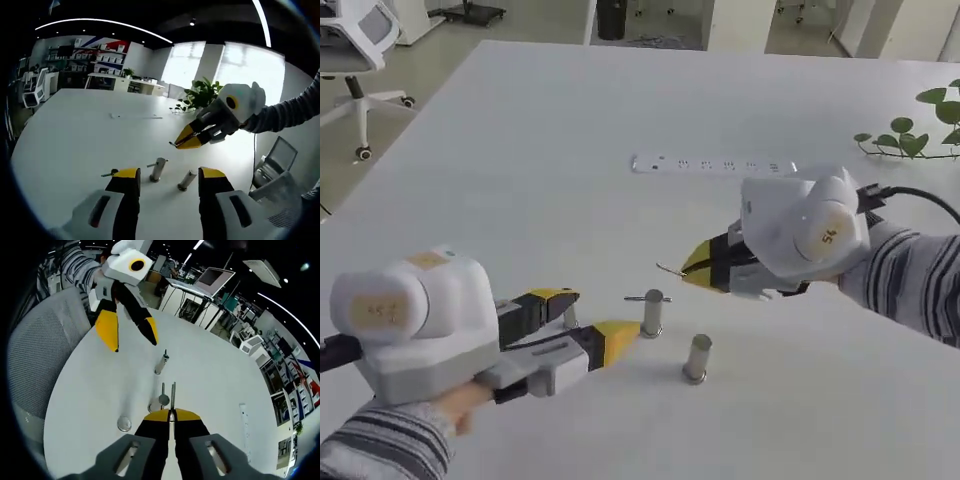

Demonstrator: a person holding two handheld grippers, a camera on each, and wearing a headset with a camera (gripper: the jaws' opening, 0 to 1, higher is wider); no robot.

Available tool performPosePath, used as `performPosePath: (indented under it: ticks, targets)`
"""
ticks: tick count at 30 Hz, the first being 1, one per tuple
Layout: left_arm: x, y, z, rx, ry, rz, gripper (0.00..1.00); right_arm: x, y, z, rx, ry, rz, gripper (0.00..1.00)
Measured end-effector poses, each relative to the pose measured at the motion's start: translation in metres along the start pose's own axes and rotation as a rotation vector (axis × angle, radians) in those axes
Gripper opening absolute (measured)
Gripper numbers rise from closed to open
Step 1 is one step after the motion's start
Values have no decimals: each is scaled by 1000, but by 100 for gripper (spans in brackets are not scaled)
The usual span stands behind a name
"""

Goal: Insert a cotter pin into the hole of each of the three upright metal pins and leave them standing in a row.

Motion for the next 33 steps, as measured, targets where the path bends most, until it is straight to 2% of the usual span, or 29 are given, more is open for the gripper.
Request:
performPosePath:
  ticks: [5,8,12,16,22,33]
  targets:
    - [4,4,5,-33,-10,-56,33,13,-14,-1,16,-13,-127,0]
    - [4,7,7,-41,-12,-98,31,20,-21,-1,23,-12,-164,0]
    - [2,10,8,-53,-25,-123,27,28,-27,-1,32,-6,-199,0]
    - [1,15,8,-77,-33,-150,21,36,-31,-1,39,10,-212,0]
    - [4,22,10,-103,-20,-175,12,44,-33,-2,41,25,-226,0]
    - [3,22,10,-95,-12,-188,4,49,-35,-4,41,34,-229,0]
Point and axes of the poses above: the centre of the closed fingertips' face, and the gripper's own axes: z roughly forward along the fingers, y roughly to its right, x roughly out of its top, the point moved 4 cm from there along -z, roughly backward along the fingers, and after that the axes turned 4 degrees about x, right-handed, at the moved point
